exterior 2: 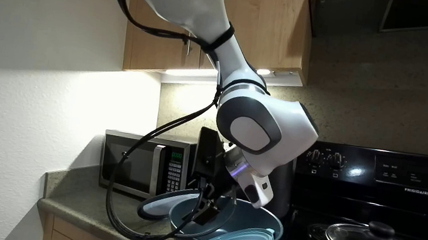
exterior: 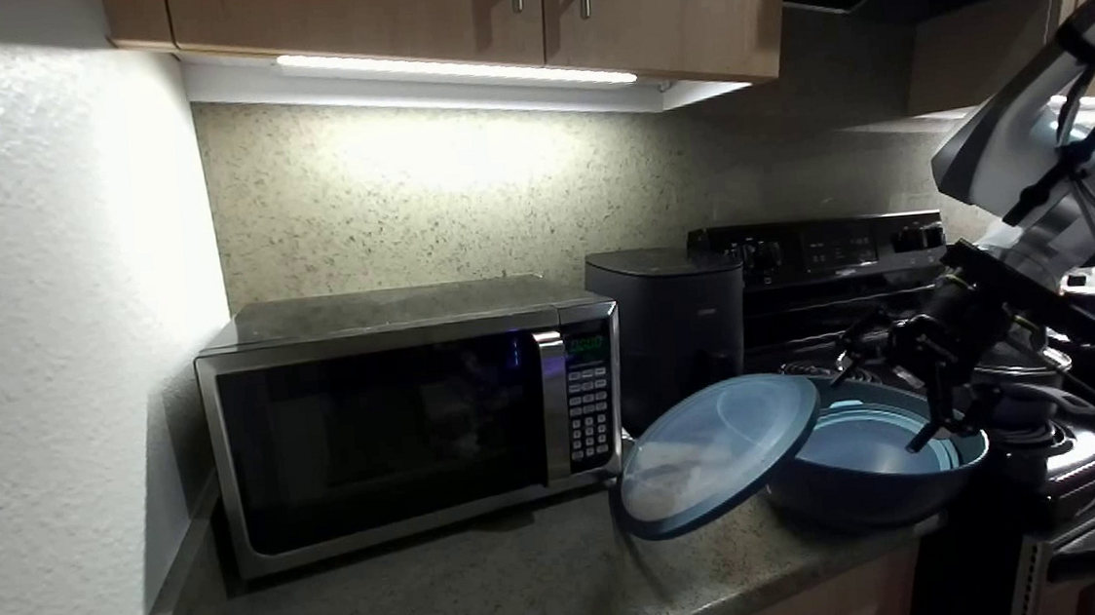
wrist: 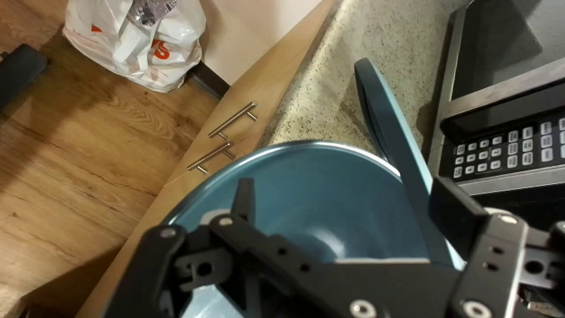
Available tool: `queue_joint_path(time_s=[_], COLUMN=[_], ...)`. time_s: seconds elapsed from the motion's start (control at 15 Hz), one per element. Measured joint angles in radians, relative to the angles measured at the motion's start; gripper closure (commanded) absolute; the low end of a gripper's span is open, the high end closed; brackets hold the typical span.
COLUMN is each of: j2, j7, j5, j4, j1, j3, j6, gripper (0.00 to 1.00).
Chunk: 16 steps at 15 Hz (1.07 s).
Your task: Pick up the lid from the microwave and put it on the bowl
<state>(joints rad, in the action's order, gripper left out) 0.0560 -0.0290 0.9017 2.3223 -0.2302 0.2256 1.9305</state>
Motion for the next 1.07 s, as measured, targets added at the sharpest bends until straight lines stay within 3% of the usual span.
queue_joint_path(time_s=[0.13,0.2,0.27,0.6,0.67,1.07], j2=[0.003,0.01,0.021,0.121,0.145,0.281], j7=[-0.012,-0.026,-0.044,-0.122,-0.128,-0.13], j5=[0.019,0.041,0.065,0.157,0.163,0.167], j4=[-0.006,-0.016,-0.03,-0.14,-0.163,-0.284], j1=[0.0,-0.001,-0.002,-0.014,-0.016,-0.02], j3=[0.0,0.0,0.001,0.005,0.005,0.005], j6=[-0.005,-0.02,-0.042,-0.159,-0.178,-0.264], gripper=[0.0,0.06,0.24,0.42,0.57,0.97])
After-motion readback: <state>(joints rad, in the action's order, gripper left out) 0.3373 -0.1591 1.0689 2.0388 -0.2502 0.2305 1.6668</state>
